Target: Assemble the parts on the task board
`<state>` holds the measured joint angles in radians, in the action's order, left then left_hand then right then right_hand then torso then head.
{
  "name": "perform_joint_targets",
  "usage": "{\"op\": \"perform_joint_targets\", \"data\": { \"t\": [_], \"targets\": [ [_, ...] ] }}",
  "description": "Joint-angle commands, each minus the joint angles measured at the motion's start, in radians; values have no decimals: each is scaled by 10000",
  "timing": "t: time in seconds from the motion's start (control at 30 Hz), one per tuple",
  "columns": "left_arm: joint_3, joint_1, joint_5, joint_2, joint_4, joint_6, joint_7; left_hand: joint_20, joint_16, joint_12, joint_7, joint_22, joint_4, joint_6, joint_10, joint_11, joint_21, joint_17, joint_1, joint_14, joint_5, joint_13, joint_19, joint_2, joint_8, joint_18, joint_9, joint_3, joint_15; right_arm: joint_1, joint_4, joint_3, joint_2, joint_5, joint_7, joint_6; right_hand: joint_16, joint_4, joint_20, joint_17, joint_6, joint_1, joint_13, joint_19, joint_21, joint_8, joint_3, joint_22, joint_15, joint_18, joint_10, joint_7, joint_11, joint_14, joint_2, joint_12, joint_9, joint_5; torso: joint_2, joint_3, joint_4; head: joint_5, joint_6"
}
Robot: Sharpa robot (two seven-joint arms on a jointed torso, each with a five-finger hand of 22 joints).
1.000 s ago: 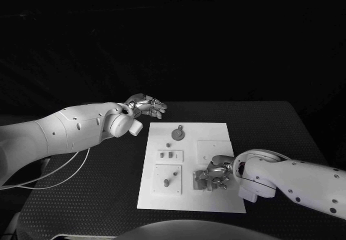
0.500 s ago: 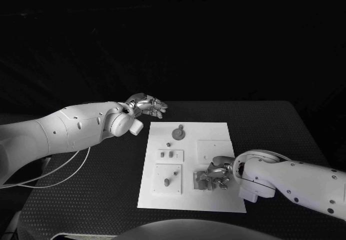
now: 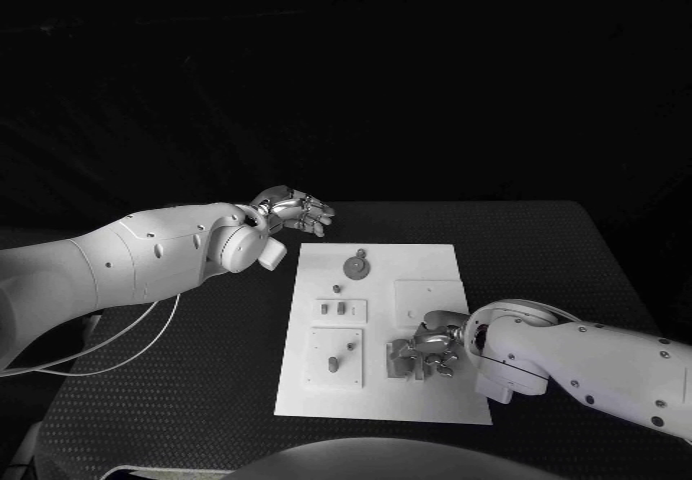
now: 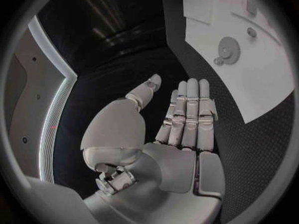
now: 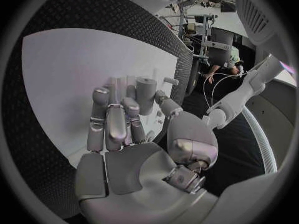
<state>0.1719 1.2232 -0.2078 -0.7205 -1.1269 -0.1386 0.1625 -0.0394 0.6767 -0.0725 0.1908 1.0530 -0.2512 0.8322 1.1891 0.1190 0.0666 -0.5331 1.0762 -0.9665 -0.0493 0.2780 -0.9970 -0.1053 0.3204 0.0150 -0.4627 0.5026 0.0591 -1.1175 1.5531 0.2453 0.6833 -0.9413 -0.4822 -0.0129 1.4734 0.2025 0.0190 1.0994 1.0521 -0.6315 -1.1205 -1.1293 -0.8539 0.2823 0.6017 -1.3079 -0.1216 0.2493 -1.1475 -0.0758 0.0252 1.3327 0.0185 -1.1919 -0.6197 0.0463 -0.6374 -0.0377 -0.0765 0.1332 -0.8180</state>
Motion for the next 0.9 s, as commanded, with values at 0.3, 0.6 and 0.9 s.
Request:
{"op": "perform_joint_targets", "data": {
  "t": [0.3,0.6,0.9],
  "targets": [
    [-5,11,63,17,-35,140,39,2,-45,13,-33,-13,67,-37,-15,-35,26,-29,-130,-39,-29,-15,-25,-18,59,56,21,-19,9,80,-123,24,-53,-27,-62,542,50,-33,15,-9,102,83,9,5,-46,-50,4,-184,-80,124,16,-54,32,-20,-13,13,8,35,1,6,-6,-31,13],
    [-5,12,63,15,-34,151,27,2,-50,13,-33,-14,70,-38,-16,-36,26,-35,-129,-39,-29,-16,-23,-20,60,57,23,-17,9,102,-122,24,-54,-57,-67,557,50,-33,15,-9,102,83,9,5,-46,-50,4,-184,-80,124,16,-54,32,-20,-13,13,8,35,2,3,-5,-26,10],
    [-5,12,63,13,-34,145,18,5,-66,16,-35,-17,77,-39,-24,-33,23,-46,-126,-28,-29,-19,-9,-27,65,55,28,-13,14,110,-128,24,-57,-174,-74,535,50,-33,15,-9,102,83,9,5,-46,-50,4,-184,-80,124,16,-54,32,-20,-13,13,8,35,4,7,-6,-18,-7]
  ]
}}
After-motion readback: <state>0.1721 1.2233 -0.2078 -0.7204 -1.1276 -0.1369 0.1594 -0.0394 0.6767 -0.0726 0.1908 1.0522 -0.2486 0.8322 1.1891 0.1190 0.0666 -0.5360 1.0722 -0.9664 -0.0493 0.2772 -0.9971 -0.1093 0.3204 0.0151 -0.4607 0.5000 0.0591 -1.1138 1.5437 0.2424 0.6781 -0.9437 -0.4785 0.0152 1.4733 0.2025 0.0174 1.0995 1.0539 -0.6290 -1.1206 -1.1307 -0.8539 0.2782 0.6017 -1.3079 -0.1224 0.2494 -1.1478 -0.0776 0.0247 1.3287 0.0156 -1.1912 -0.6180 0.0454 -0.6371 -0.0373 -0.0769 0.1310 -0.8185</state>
